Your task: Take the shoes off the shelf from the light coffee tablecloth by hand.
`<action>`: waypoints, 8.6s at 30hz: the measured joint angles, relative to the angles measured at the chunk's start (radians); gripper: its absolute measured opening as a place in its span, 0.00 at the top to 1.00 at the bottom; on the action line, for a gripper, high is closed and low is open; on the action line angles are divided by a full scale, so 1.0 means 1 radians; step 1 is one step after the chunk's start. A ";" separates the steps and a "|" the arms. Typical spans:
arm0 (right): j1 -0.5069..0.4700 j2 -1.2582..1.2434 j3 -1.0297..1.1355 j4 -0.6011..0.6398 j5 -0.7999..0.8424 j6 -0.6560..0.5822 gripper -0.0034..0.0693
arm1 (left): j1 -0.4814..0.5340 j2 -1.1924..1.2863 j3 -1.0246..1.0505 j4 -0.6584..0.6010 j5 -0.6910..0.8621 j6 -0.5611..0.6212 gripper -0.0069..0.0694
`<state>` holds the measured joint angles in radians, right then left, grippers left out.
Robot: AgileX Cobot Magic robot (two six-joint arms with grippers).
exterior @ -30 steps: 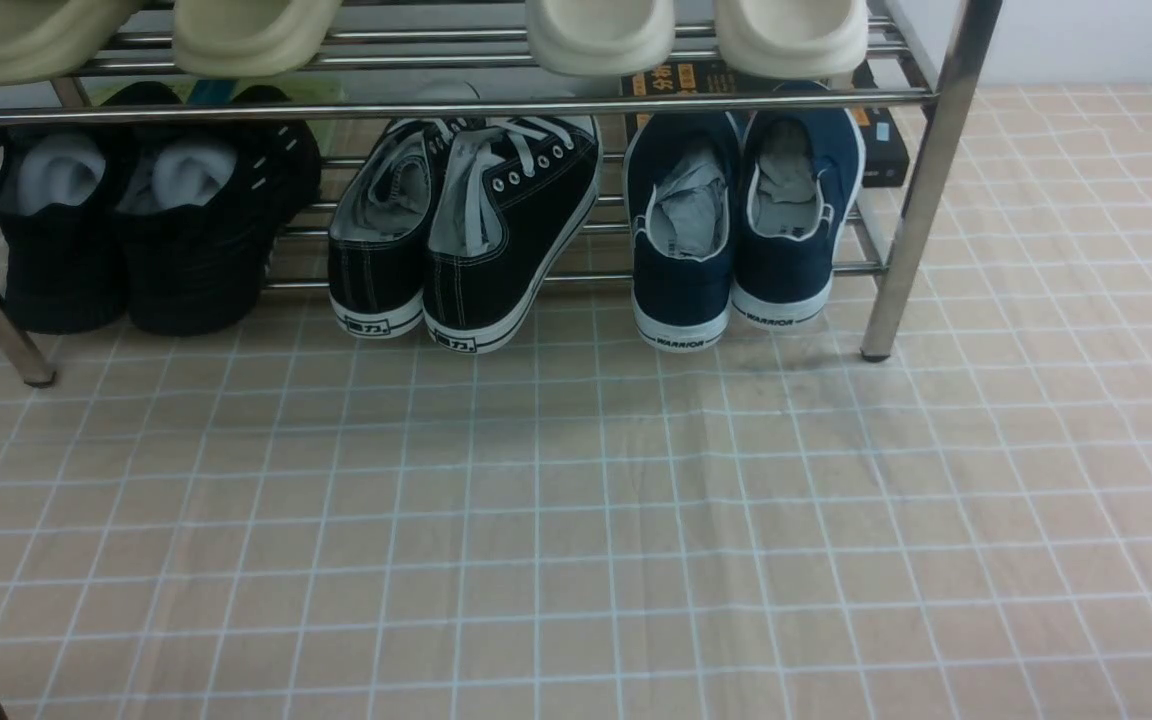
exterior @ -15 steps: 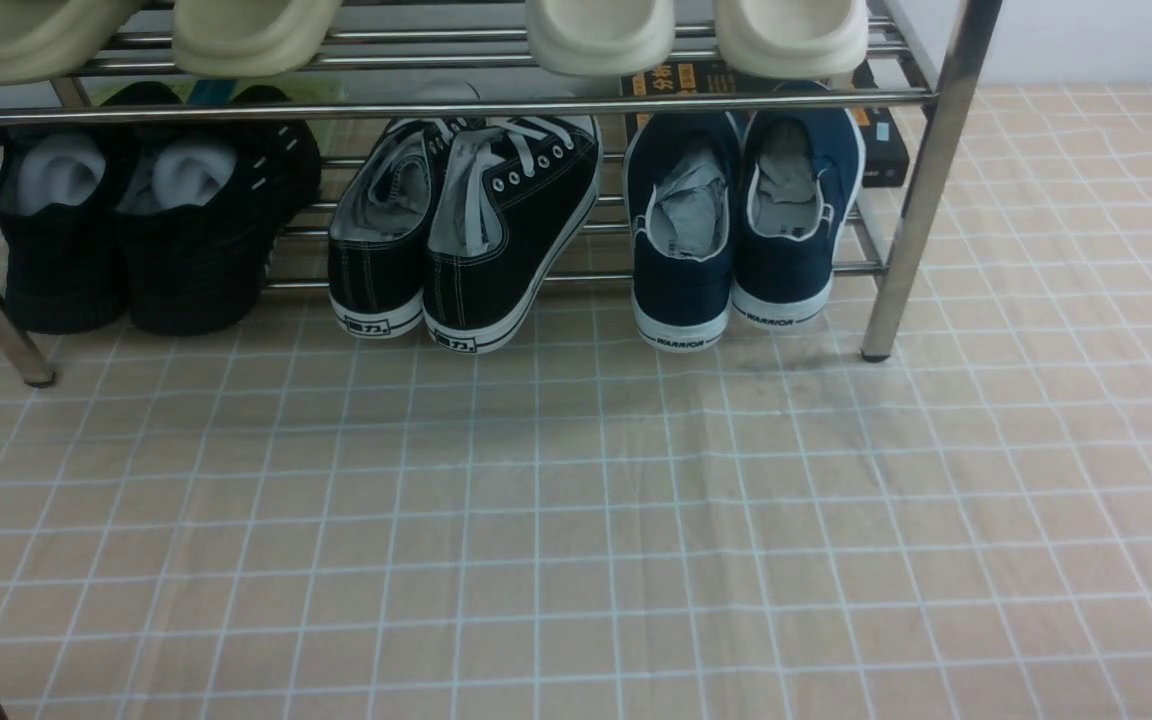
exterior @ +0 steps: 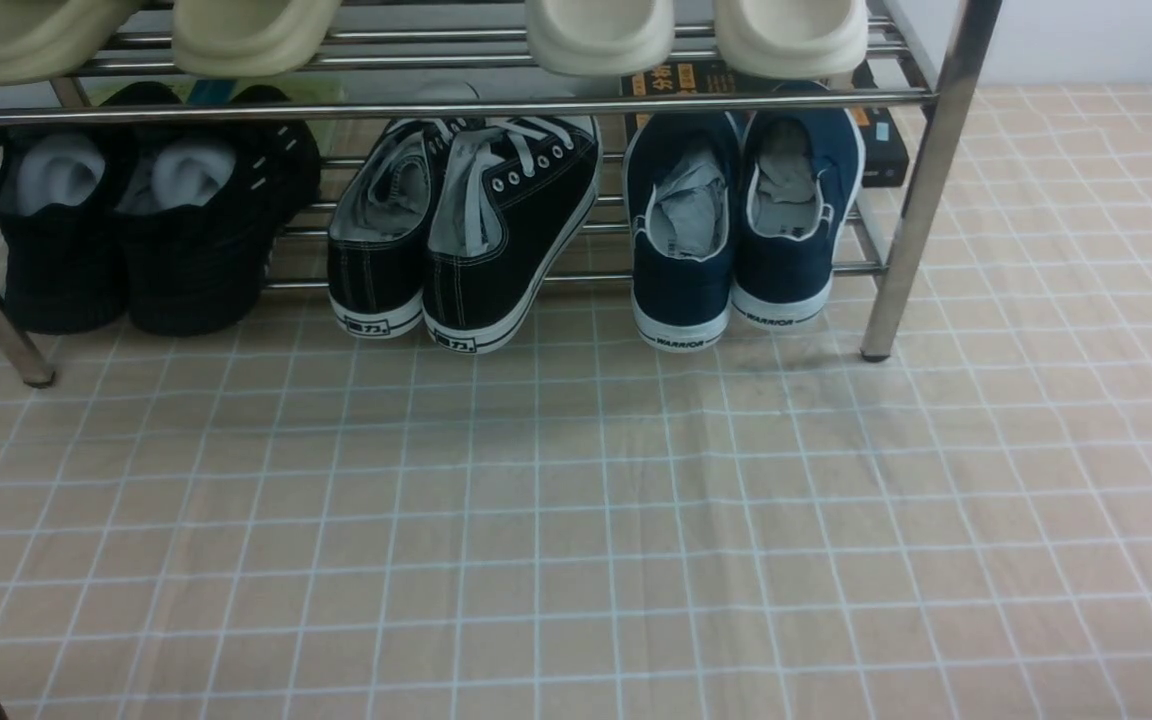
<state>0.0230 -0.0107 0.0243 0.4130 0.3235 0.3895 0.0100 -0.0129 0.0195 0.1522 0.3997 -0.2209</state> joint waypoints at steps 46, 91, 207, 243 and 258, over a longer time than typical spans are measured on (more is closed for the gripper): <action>0.252 1.558 -1.164 0.357 0.818 -0.871 0.93 | 0.000 0.000 0.000 0.000 0.000 0.000 0.59; 0.550 2.150 -1.942 -0.465 0.439 -0.269 0.37 | 0.000 0.000 0.000 0.000 0.000 0.000 0.59; 0.464 1.923 -1.805 -0.432 0.545 -0.350 0.76 | 0.000 0.000 0.000 0.000 0.000 0.000 0.59; 0.465 1.815 -1.778 -0.442 0.924 -0.369 0.92 | 0.001 0.000 0.000 0.000 0.000 0.000 0.59; 0.465 1.709 -1.386 -0.320 0.758 -0.319 0.92 | 0.001 0.000 0.000 0.000 0.000 0.000 0.59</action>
<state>0.4884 1.6980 -1.3615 0.0931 1.0812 0.0704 0.0111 -0.0129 0.0195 0.1522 0.3997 -0.2209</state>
